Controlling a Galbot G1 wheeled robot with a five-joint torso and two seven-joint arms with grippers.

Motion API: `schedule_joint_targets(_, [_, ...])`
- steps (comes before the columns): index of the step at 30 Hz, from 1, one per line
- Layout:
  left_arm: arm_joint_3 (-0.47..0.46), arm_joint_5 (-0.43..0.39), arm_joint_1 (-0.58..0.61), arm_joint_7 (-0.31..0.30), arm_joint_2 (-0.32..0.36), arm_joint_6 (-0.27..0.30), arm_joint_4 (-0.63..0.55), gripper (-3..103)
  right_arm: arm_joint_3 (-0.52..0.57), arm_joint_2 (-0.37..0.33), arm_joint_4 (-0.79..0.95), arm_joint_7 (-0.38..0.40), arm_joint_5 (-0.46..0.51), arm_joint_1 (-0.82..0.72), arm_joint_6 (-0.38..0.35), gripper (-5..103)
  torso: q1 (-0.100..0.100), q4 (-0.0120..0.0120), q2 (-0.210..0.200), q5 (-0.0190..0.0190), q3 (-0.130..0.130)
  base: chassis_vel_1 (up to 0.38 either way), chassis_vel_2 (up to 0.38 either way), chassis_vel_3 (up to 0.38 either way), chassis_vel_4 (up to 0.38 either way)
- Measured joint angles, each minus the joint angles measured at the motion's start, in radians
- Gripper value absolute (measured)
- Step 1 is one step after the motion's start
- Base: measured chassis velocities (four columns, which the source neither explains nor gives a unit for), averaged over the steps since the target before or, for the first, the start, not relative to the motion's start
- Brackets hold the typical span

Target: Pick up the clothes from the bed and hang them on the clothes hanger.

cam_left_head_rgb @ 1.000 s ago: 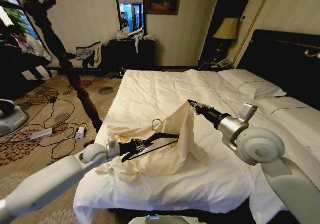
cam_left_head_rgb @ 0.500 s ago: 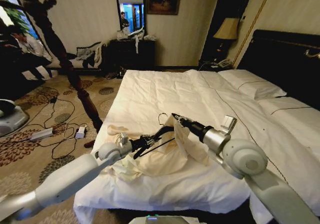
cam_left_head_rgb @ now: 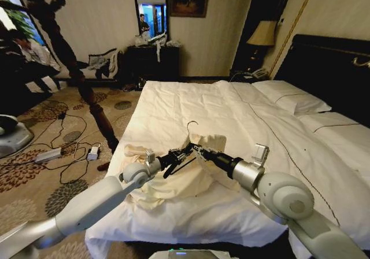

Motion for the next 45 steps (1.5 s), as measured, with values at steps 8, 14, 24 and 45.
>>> schedule_joint_targets(8, [-0.046,-0.043,0.014,-0.003,-0.02,-0.015,0.02,15,0.218,-0.073,-0.001,-0.012,-0.049,-0.181,-0.001,62,0.0,-0.0003,0.0,-0.0003,0.0,0.0,0.0,0.0,0.0])
schedule_joint_targets(14, [-0.049,-0.068,0.004,0.012,0.004,-0.009,-0.026,15,0.203,-0.123,-0.112,-0.178,-0.531,-0.23,0.016,79,0.0,-0.0002,0.0,0.0001,0.0,0.0,0.0,0.0,0.0])
schedule_joint_targets(24, [-0.041,-0.14,-0.035,0.045,0.106,0.035,-0.098,15,0.091,-0.202,-0.32,-0.469,-1.278,-0.17,0.224,100,0.0,-0.0001,0.0,0.0,0.0,0.0,0.0,0.0,0.0])
schedule_joint_targets(45, [0.052,-0.183,-0.103,0.058,0.136,0.063,-0.154,15,-0.143,-0.205,-0.422,-0.546,-1.666,-0.077,0.349,86,0.0,-0.0001,0.0,-0.0001,0.0,0.0,0.0,0.0,0.0])
